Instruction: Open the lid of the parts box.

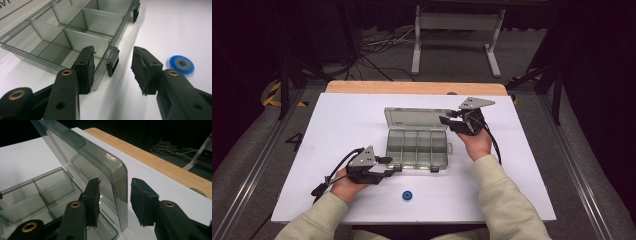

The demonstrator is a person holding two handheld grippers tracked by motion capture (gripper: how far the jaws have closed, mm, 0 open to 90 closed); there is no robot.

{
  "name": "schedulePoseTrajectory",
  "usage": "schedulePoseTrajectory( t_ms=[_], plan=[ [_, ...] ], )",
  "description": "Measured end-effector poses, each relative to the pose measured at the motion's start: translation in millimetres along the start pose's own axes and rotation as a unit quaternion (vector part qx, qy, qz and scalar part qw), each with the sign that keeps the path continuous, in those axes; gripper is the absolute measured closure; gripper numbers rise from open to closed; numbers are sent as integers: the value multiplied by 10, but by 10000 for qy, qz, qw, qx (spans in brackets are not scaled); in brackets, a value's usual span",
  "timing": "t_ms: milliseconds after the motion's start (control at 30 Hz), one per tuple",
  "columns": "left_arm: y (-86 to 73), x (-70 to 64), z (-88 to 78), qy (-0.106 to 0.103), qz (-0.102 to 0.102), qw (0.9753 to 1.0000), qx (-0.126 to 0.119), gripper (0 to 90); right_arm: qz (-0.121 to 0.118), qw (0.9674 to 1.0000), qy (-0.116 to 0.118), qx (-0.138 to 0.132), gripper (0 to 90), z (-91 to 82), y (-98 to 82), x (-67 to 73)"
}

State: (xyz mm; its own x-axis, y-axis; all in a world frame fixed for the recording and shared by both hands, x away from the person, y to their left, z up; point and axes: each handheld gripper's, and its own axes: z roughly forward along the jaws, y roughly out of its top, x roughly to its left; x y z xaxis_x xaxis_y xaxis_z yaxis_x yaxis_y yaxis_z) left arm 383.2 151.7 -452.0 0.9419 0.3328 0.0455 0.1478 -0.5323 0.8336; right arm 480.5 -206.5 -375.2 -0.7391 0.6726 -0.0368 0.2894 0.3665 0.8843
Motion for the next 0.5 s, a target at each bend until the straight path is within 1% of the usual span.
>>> schedulePoseTrajectory(
  t_ms=[100, 367, 500],
  plan=[
    [0, -1, 0, -4, -4, 10000, 1, 533, 98, 9999, -17, 11, 608, 55, -12, -35],
    [1, -2, 0, -12, -28, 10000, -4, 529, 56, 9999, -100, 117, 620, 190, 15, -80],
    [2, -5, 0, -12, -26, 10000, 2, 527, 102, 9997, -143, 142, 618, 238, 13, -105]
  ],
)
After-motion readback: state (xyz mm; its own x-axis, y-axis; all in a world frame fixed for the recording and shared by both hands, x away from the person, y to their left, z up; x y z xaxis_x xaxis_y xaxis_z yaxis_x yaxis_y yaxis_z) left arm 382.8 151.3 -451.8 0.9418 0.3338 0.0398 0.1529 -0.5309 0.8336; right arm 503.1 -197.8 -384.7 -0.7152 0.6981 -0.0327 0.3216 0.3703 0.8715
